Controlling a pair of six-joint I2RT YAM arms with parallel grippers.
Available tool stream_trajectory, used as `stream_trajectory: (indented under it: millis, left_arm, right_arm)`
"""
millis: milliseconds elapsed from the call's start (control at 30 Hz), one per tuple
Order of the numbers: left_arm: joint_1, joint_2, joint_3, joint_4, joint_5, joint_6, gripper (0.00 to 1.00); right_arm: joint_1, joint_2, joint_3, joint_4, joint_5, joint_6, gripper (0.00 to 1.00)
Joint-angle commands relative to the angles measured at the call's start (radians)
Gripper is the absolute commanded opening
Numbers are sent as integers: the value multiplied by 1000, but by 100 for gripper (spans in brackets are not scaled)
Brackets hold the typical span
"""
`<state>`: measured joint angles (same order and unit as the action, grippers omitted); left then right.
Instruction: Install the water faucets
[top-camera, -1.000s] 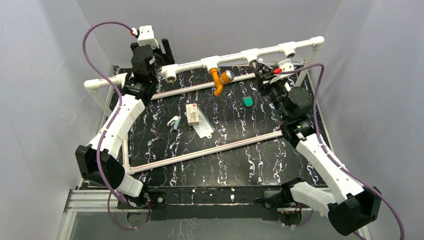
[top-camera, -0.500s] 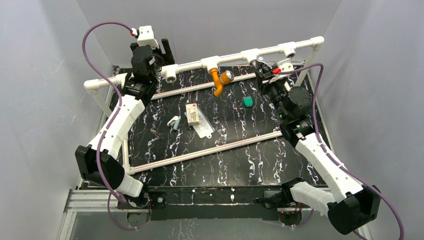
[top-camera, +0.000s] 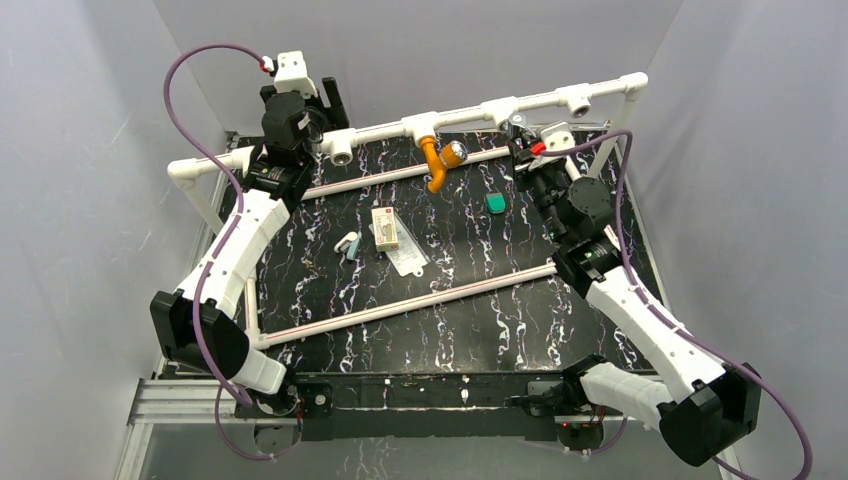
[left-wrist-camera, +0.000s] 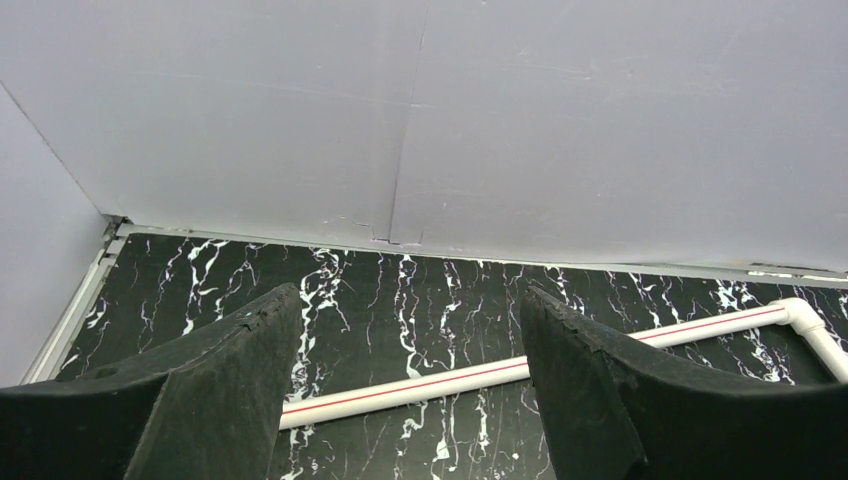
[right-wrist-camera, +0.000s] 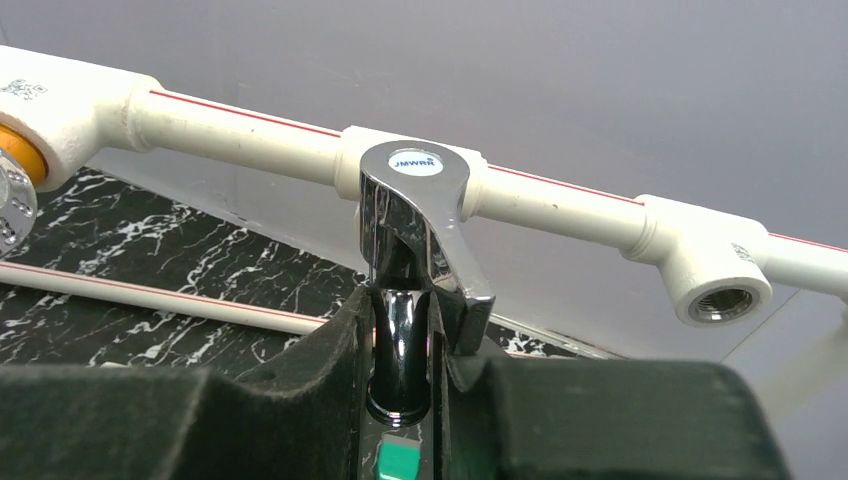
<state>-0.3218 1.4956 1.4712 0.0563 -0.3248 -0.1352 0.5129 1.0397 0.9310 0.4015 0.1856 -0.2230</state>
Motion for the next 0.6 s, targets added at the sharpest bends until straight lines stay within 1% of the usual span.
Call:
stream_trajectory:
  millis: [0, 233, 567]
  left_arm:
    - [0, 45, -106, -293, 47, -14, 77]
    - [7, 42, -107, -295, 55, -17, 77]
    - [12, 39, -115, -296, 67, -21, 77]
  right_arm:
    - [41, 12, -17, 156, 46, -78, 1]
    - [80, 36, -31, 180, 89, -155, 1]
    - [91, 76, -18, 160, 91, -200, 1]
